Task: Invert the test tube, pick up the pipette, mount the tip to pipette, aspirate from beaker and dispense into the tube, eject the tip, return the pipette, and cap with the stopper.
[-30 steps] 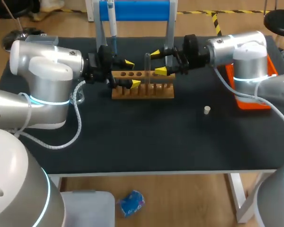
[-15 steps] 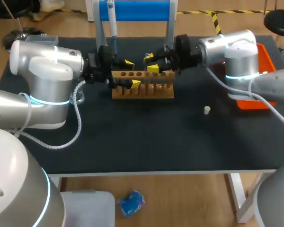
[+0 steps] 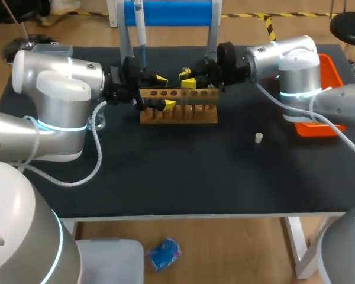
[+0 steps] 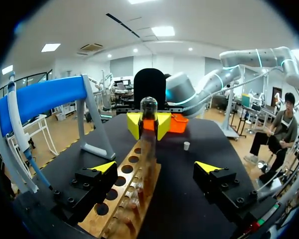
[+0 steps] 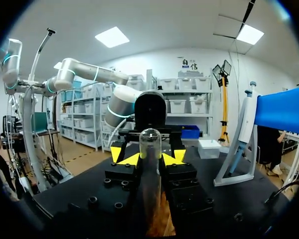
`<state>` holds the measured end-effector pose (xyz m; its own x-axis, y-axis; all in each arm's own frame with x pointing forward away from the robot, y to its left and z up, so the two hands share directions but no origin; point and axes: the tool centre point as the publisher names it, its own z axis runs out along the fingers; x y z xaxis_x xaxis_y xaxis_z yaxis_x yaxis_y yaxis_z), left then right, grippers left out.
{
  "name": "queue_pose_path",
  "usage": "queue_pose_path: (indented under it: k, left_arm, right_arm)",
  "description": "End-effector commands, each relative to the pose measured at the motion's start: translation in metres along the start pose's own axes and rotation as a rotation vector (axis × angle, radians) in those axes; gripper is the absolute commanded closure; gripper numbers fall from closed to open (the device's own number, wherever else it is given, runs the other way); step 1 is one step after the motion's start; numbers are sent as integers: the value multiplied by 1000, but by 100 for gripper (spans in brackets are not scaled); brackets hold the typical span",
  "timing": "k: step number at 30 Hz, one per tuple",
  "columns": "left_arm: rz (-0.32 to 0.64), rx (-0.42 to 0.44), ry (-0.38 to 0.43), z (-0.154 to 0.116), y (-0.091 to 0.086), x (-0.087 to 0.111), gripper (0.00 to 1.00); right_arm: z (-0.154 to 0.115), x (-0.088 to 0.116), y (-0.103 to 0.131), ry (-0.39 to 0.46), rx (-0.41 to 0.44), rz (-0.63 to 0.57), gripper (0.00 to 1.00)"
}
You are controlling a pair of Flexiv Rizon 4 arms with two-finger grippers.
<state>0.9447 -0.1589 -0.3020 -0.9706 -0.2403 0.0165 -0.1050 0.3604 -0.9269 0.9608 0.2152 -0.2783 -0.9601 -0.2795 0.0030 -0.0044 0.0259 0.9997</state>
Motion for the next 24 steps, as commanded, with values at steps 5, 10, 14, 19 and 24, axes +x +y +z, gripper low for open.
queue_pose_path:
  k: [5,10,14,19,24]
  left_arm:
    - [-1,-1,0,0,0,0,0]
    - [-1,-1,0,0,0,0,0]
    - [-1,-1,0,0,0,0,0]
    - [-1,-1,0,0,0,0,0]
    - [-1,-1,0,0,0,0,0]
  right_arm:
    - [-2,-4,-3,0,-4,-3,100]
    - [-3,-5,0,-3,-2,-8,100]
    - [-3,-4,3,-1,0,-12,100]
    - [-2,-2,10,2,1,-20,100]
    - [-2,-2,16,5,5,-31,100]
